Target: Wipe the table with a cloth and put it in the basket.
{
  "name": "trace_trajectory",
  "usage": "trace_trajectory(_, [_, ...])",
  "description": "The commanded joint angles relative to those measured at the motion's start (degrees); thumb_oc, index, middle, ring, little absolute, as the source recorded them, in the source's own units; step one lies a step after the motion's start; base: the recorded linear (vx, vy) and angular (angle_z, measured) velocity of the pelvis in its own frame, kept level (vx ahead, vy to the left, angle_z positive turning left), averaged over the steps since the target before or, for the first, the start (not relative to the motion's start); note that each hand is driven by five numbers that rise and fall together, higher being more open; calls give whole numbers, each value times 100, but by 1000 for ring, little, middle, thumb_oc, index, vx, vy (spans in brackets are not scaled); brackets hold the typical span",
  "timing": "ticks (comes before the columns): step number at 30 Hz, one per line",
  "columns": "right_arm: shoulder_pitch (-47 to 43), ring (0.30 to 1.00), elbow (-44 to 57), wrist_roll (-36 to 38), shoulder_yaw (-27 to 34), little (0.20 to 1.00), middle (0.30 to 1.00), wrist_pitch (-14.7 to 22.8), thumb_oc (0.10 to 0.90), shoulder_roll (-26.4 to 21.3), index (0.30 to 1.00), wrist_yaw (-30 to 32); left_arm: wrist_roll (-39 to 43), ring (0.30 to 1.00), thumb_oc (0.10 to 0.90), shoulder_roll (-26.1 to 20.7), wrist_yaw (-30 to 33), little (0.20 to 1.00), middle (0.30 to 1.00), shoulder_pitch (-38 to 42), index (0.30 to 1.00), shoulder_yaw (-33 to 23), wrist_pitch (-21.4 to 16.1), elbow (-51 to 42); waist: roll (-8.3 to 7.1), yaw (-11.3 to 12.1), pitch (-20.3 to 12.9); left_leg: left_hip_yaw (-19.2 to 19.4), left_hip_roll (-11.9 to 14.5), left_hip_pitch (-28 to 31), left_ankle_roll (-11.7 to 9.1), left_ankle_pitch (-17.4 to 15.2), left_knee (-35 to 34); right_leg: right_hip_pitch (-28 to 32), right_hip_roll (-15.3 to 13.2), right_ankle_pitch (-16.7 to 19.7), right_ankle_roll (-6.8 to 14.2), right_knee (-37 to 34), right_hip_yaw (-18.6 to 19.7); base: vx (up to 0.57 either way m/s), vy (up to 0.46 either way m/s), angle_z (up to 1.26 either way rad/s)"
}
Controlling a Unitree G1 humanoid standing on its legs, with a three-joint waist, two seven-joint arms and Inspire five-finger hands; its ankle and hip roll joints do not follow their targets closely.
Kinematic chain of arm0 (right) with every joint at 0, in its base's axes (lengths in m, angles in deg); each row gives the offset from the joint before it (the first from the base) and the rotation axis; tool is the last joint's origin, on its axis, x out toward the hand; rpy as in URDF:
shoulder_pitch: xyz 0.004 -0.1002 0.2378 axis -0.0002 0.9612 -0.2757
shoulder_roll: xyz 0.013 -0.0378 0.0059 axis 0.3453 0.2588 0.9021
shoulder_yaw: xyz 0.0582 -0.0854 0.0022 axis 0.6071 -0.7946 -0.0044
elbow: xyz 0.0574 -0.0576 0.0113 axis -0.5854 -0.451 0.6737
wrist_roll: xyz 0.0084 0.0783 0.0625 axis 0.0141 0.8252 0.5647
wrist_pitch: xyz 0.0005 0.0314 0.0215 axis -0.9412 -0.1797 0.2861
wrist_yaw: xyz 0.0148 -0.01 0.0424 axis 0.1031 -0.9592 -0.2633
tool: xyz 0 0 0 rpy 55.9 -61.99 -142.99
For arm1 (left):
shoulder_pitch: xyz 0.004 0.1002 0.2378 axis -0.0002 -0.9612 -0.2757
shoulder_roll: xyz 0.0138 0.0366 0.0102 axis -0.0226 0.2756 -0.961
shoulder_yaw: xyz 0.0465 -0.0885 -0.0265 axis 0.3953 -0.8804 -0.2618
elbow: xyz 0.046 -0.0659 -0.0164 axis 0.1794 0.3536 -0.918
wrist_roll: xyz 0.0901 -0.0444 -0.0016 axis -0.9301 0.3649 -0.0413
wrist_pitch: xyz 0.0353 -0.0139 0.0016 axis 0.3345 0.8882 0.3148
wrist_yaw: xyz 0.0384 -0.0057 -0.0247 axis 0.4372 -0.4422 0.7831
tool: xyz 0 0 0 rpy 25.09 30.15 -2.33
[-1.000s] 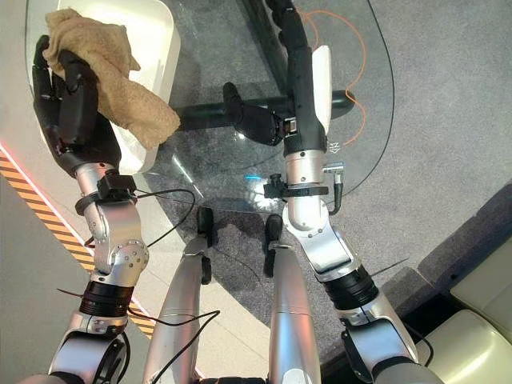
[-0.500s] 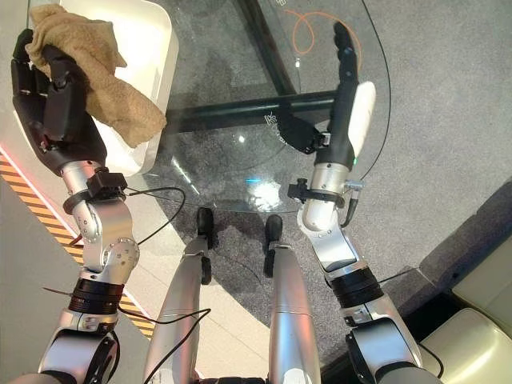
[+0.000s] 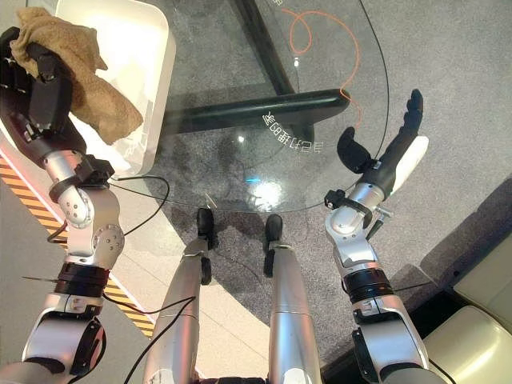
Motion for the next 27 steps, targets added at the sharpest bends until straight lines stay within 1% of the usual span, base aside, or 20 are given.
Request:
trace_trajectory(1, [-317, 900, -21, 352, 240, 900, 900, 705, 800, -444, 900, 424, -714, 300, 100, -634, 240, 200, 300, 810, 300, -228, -915, -184, 23, -28, -160, 348, -289, 231, 389, -511, 207, 260, 415, 297, 87, -625, 101, 0, 0, 0])
trace_trajectory(4, [-378, 900, -581, 750, 286, 900, 900, 908, 800, -448, 900, 371, -806, 300, 100, -765, 431, 200, 300, 1014, 300, -161, -915, 173, 24, -33, -160, 351, -278, 222, 385, -524, 215, 262, 414, 293, 84, -635, 94, 0, 0, 0])
trace_trajectory(9, [-508, 900, -1246, 1220, 226, 900, 900, 940, 800, -513, 900, 304, -974, 300, 100, -986, 760, 200, 300, 1334, 300, 21, -871, 712, 22, -47, -160, 353, -267, 187, 378, -532, 226, 239, 416, 309, 75, -653, 85, -5, 0, -1])
trace_trajectory(11, [-547, 900, -1443, 1276, 190, 900, 900, 900, 800, -514, 900, 284, -1025, 300, 100, -1063, 857, 200, 300, 1448, 300, 88, -847, 891, 15, -55, -160, 355, -265, 174, 377, -537, 224, 231, 423, 313, 70, -671, 83, 0, 0, 0])
trace_trajectory(14, [-629, 900, -1920, 1618, 184, 900, 900, 894, 800, -537, 900, 78, -1263, 300, 100, -1227, 1085, 200, 300, 1675, 300, 240, -722, 1204, 2, -65, -160, 354, -257, 157, 379, -541, 210, 216, 429, 323, 64, -700, 82, 0, 0, 0])
trace_trajectory(18, [-676, 900, -2615, 1981, 241, 900, 900, 1017, 800, -510, 900, -242, -1204, 300, 100, -1438, 1228, 200, 300, 1944, 300, 420, -611, 1630, -7, -78, -160, 363, -232, 168, 374, -545, 185, 241, 438, 314, 64, -736, 75, 0, 0, 0])
trace_trajectory(20, [-686, 900, -2770, 2043, 251, 900, 900, 1050, 800, -507, 900, -322, -1207, 300, 100, -1476, 1243, 200, 300, 2003, 300, 466, -580, 1722, -10, -79, -160, 364, -231, 168, 376, -546, 182, 243, 442, 319, 63, -747, 76, 0, 0, 0])
trace_trajectory(25, [-762, 900, -3351, 2089, 232, 900, 900, 814, 800, -506, 900, -514, -1118, 300, 100, -1630, 1285, 200, 300, 2253, 300, 661, -452, 2088, -18, -85, -160, 357, -227, 151, 383, -558, 182, 235, 449, 328, 65, -765, 66, 0, 0, 0])
trace_trajectory(27, [-782, 900, -3571, 2230, 220, 900, 900, 759, 800, -487, 900, -603, -1074, 300, 100, -1651, 1317, 200, 300, 2327, 300, 717, -411, 2209, -18, -84, -160, 354, -222, 154, 387, -558, 169, 237, 451, 327, 66, -773, 64, 0, 0, 0])
